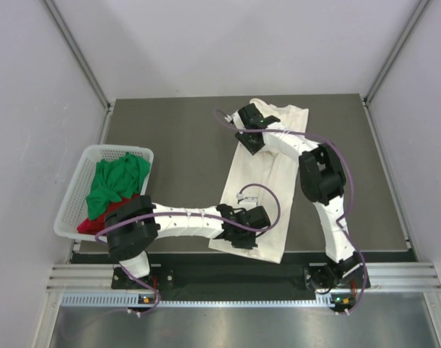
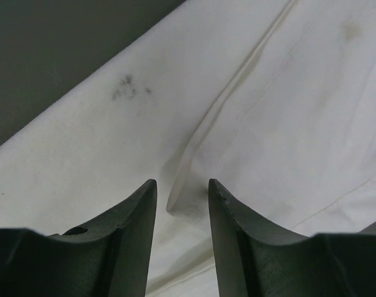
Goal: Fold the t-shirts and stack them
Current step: Fold the tshirt
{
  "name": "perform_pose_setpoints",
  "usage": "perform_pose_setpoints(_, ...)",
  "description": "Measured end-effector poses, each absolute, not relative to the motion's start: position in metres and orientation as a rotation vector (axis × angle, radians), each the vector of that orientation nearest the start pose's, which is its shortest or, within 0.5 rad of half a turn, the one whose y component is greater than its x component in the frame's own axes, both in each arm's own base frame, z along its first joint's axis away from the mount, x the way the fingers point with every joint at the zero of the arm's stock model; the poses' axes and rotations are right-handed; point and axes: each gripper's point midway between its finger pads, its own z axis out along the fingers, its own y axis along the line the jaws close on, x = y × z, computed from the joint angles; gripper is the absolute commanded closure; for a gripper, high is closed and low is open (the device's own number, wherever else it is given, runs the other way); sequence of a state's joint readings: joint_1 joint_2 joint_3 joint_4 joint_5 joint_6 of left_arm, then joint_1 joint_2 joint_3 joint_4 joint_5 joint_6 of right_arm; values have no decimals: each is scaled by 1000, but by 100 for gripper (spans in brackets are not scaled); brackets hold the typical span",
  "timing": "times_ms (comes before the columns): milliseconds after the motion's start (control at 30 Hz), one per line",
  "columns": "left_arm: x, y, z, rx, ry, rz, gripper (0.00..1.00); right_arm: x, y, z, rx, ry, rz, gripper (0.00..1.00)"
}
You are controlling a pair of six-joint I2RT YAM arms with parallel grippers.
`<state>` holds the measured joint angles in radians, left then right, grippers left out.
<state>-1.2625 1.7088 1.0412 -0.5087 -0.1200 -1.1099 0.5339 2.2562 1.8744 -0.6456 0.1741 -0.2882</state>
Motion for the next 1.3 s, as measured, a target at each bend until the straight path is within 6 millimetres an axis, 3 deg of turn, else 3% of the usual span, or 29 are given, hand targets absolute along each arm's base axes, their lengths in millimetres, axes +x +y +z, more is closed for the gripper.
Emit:
perform_pose_setpoints(267,96,-354,30,183,2842,-464,100,480,225,51,-1005,2375,-244,68)
perform_pose_setpoints(333,96,-354,30,183,2842,-464,100,481,223,52,-1012,2369,-270,79)
perform_pose_setpoints(367,96,-354,30,182,2842,-464,100,481,223,53,-1017,2365,-283,93)
perform_pose_setpoints(400,96,-354,30,182,2842,-464,100,481,223,53,-1023,2360,-292,100)
perform_pose_setpoints(833,88,-356,30,193,2849,-472,100,498,237,65,-867,2309,-247,100)
perform_pose_setpoints(1000,85,-357,29,200,2852,-472,100,509,244,80,-800,2277,-217,100)
perform_pose_setpoints(1300,84,-355,25,200,2859,-437,100,510,245,81,-762,2284,-194,99)
